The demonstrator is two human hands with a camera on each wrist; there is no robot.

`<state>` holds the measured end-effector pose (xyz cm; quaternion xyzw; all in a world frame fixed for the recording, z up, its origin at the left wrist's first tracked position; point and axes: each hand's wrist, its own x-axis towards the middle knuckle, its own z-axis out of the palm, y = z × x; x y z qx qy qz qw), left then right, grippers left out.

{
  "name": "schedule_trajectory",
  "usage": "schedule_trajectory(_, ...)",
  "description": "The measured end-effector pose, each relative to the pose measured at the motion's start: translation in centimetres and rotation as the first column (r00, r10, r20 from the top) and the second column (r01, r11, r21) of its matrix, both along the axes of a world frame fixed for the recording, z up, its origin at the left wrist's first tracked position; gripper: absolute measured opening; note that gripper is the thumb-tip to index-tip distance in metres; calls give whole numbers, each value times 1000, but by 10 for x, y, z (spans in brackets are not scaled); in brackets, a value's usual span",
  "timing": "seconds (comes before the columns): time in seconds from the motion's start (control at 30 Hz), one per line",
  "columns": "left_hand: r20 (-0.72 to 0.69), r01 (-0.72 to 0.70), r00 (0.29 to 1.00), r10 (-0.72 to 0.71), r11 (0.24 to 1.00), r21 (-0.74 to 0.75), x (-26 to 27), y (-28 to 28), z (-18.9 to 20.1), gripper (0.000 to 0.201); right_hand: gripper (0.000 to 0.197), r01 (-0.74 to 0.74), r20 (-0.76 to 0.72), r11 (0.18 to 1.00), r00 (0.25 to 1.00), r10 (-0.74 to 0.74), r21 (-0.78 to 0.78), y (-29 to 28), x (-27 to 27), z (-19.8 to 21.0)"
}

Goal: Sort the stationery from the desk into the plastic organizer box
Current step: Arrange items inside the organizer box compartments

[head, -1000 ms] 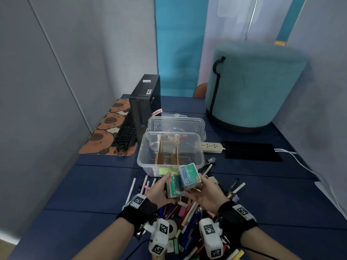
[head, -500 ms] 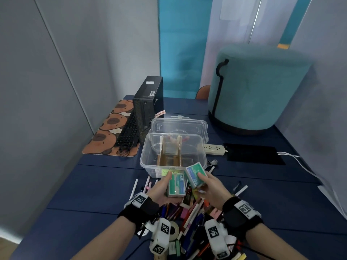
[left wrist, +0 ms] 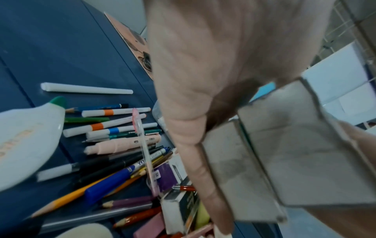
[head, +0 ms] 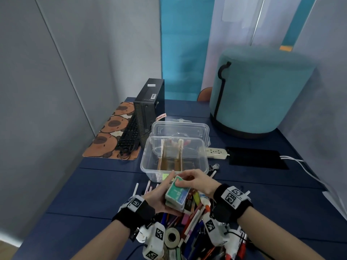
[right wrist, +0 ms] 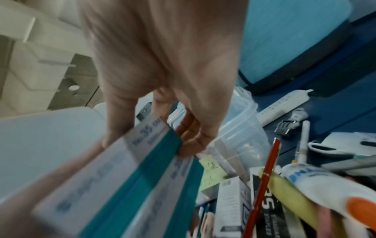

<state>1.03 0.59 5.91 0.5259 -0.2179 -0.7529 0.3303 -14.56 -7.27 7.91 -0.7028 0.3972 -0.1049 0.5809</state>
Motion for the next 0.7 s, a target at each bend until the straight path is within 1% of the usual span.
schedule_trajectory(0.07, -17, -2, 1000, 1, 999, -34, 3, 3, 5, 60, 32, 19, 34, 995, 999, -16, -101, 4, 4, -1)
schedule_trajectory(0.1, -32, 10, 999, -12, 998, -54, 6, 4, 4, 60, 34, 13, 35, 991, 999, -9, -130, 5, 4, -1)
schedule_trajectory(0.13, -50, 16, 999, -20, 997, -76, 9, 3, 2, 60, 38, -19, 20, 991, 1000, 21, -131, 5, 3, -1)
schedule_trajectory(0.17, -68, 19, 997, -26, 995, -94, 12, 2, 2, 59, 46, -69, -3, 993, 998, 69, -99, 4, 1, 0)
schedule_trajectory(0.2, -77, 5, 997, -13, 994, -107, 15, 0, 2, 58, 55, -115, -20, 993, 993, 114, -37, 3, -1, 0)
schedule_trajectory(0.23, -81, -5, 997, -5, 993, -121, 16, -4, 1, 58, 63, -124, -16, 991, 992, 124, 51, 1, -3, 3)
schedule_trajectory(0.27, -72, -24, 997, 15, 992, -121, 16, -9, 4, 60, 64, -89, 22, 983, 996, 86, 164, -2, -3, 6)
schedule_trajectory(0.3, -50, -59, 997, 53, 990, -127, 14, -14, 7, 61, 60, -37, 79, 961, 997, 16, 275, -5, -2, 10)
schedule_trajectory(0.33, -30, -106, 994, 102, 983, -148, 12, -19, 14, 58, 55, 12, 132, 925, 989, -67, 381, -10, -1, 12)
schedule_trajectory(0.37, -14, -136, 991, 135, 974, -179, 11, -26, 21, 50, 50, 33, 169, 889, 978, -123, 456, -14, 1, 17)
schedule_trajectory(0.4, -14, -145, 989, 145, 969, -201, 11, -33, 29, 43, 49, 39, 190, 867, 970, -153, 498, -21, 4, 20)
schedule_trajectory(0.43, -8, -131, 991, 133, 968, -212, 12, -39, 35, 40, 49, 27, 210, 857, 965, -156, 514, -27, 5, 24)
schedule_trajectory(0.5, 53, -49, 997, 62, 974, -220, 17, -50, 46, 42, 51, 9, 217, 856, 966, -141, 516, -38, 9, 31)
schedule_trajectory(0.57, 134, 39, 991, -8, 972, -233, 25, -59, 55, 38, 50, -4, 198, 845, 973, -121, 535, -49, 14, 34)
schedule_trajectory(0.6, 185, 74, 982, -30, 969, -236, 30, -63, 59, 42, 51, -11, 190, 833, 975, -113, 553, -55, 17, 37)
schedule_trajectory(0.63, 260, 95, 965, -30, 965, -244, 34, -69, 60, 51, 53, -17, 183, 830, 978, -102, 557, -59, 20, 38)
schedule_trajectory(0.67, 336, 84, 942, 6, 964, -252, 38, -74, 60, 63, 55, -14, 179, 832, 979, -103, 555, -64, 24, 39)
schedule_trajectory(0.7, 421, 41, 903, 84, 960, -278, 43, -80, 57, 72, 54, 10, 176, 835, 976, -127, 550, -70, 29, 40)
